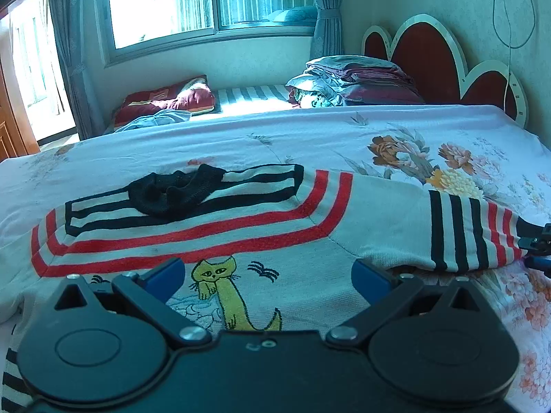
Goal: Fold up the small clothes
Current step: 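Grasp the black sleeve cuff with the right gripper and fold it across the body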
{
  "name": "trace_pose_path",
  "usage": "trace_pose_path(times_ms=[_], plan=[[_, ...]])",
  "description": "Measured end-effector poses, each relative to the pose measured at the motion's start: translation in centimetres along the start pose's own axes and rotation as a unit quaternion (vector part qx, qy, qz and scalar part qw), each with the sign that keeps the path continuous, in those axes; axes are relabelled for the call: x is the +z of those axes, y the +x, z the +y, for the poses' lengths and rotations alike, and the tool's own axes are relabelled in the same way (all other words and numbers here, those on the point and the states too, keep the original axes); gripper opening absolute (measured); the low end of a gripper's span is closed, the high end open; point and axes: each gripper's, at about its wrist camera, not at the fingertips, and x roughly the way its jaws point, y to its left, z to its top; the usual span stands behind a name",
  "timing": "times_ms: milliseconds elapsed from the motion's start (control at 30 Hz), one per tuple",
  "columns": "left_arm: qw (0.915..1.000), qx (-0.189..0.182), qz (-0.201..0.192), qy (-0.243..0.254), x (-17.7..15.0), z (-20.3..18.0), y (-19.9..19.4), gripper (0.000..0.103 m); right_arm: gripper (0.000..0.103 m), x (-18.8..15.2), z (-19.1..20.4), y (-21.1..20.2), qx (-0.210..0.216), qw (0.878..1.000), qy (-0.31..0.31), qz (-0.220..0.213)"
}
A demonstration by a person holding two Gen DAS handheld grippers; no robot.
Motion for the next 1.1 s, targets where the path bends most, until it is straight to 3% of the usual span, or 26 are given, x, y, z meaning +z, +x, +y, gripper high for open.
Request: trace_pose_path(times_ms=[167,267,367,533,800,933,1000,1100], plan=[[0.9998,-0.011,0.012,-0.011,0.4,1.9,0.9,0.103,0.007,0.4,0.2,0.4,-0.022,1.0,-0.013,-0.015],[0.9985,-0.019,0.048,-0.015,0.4,3.9,2.5,0.103,0.007,0.2,2.9,0.5,-0.051,0.993,-0.105,-0.029],[0.9959,-0.04,0.076,-0.028,-0.2,6.7,3.7,0.101,0.007,-1.1,7.8,-0.1,-0.01,0.978,-0.205,-0.04],[0.9953,-0.017,0.055,-0.078,-0.9,11.9,3.2,0.099,0.007,-6.7,16.7,-0.2,0.067,0.945,-0.319,-0.011],[0.9907,0.011,0.038,-0.13,-2.6,20.3,0.6,0.098,0.007,-21.1,29.4,1.7,0.173,0.868,-0.461,0.068],[0.9869,0.022,0.037,-0.156,-3.8,23.3,-0.3,0.098,0.007,-28.6,32.5,3.7,0.198,0.829,-0.508,0.127],[0.9852,0.022,0.04,-0.165,-4.3,24.2,-0.4,0.098,0.007,-31.5,32.7,5.6,0.189,0.814,-0.523,0.171],[0.985,0.013,0.032,-0.169,-4.5,24.7,-0.5,0.098,0.013,-33.4,32.8,5.7,0.181,0.811,-0.534,0.157]])
